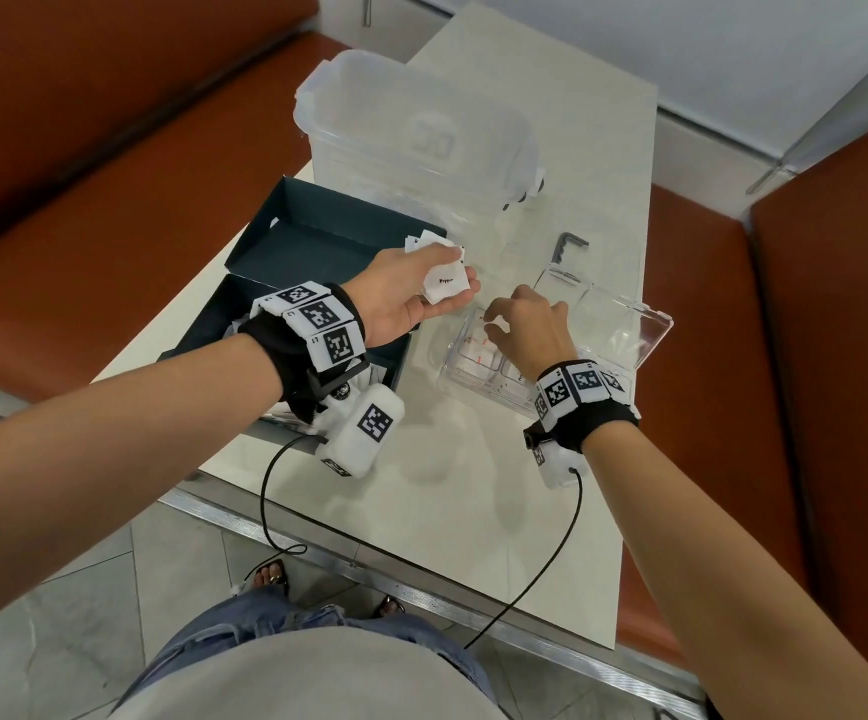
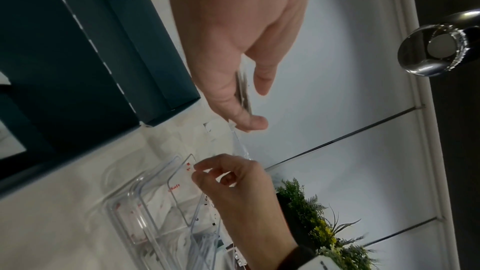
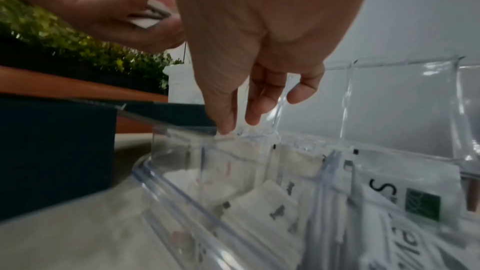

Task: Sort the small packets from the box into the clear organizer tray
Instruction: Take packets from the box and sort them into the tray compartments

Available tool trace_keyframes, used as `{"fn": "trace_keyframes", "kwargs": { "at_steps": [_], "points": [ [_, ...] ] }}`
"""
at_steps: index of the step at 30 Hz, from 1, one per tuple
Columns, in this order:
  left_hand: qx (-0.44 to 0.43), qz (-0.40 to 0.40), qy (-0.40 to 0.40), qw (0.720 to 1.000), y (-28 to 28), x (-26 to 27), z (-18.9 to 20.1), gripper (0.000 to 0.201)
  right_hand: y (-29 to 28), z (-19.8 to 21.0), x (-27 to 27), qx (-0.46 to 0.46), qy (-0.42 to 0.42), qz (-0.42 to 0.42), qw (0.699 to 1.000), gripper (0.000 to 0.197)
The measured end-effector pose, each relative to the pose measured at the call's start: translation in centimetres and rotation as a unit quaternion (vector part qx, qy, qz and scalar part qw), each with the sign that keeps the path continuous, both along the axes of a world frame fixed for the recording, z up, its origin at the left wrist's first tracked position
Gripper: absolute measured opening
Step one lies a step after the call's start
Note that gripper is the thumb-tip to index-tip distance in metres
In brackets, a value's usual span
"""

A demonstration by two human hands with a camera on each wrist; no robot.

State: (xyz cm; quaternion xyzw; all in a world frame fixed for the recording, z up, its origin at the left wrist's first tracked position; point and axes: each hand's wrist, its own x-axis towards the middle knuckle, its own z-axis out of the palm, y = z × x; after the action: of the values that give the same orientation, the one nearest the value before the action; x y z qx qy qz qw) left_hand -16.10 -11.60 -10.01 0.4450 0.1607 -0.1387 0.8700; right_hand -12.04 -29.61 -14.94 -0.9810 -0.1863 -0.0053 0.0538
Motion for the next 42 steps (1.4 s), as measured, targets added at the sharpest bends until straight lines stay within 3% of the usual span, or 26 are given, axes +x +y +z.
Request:
{"fn": "trace_keyframes", "kwargs": {
  "at_steps": [4,7,9,11,18,22,31,35,39,42],
  "points": [
    [-0.058,-0.017,0.021,0.998,0.1,-0.1,0.2,0.02,-0.2,2.3,-0.7,0.197,-0.028,-0.051,0.979,0.018],
    [-0.06,-0.028,0.008,0.998,-0.4,-0.1,0.2,0.021,0.7,4.4,-2.2,0.388,-0.001,-0.1,0.916,0.014],
    [-0.048,-0.038,-0.004,0.998,-1.0,0.0,0.3,0.021,1.2,5.2,-3.0,0.447,0.064,-0.121,0.884,0.023],
    [-0.025,-0.05,-0.023,0.998,-1.7,0.0,0.3,0.025,1.3,5.5,-3.5,0.46,0.101,-0.132,0.872,0.031],
    [-0.019,-0.048,-0.039,0.998,-3.7,0.0,0.4,0.016,-0.9,6.3,-3.7,0.544,0.145,-0.189,0.805,0.018],
    [-0.029,-0.059,-0.022,0.998,-4.2,0.2,0.8,0.018,-2.8,6.9,-3.7,0.55,0.144,-0.199,0.799,0.012],
    [-0.025,-0.078,-0.031,0.996,-5.5,0.2,0.9,0.021,-4.6,7.8,-3.6,0.52,0.126,-0.204,0.82,0.005],
    [-0.018,-0.068,-0.037,0.997,-5.6,0.3,0.7,0.017,-5.5,8.2,-3.4,0.573,0.099,-0.222,0.783,0.005],
    [-0.005,-0.066,-0.043,0.997,-5.5,0.3,0.5,0.017,-5.6,8.1,-3.8,0.638,0.152,-0.178,0.734,0.007],
    [0.003,-0.075,-0.049,0.996,-5.5,0.2,0.5,0.018,-4.7,7.6,-4.1,0.626,0.167,-0.164,0.744,0.009]
  ]
}}
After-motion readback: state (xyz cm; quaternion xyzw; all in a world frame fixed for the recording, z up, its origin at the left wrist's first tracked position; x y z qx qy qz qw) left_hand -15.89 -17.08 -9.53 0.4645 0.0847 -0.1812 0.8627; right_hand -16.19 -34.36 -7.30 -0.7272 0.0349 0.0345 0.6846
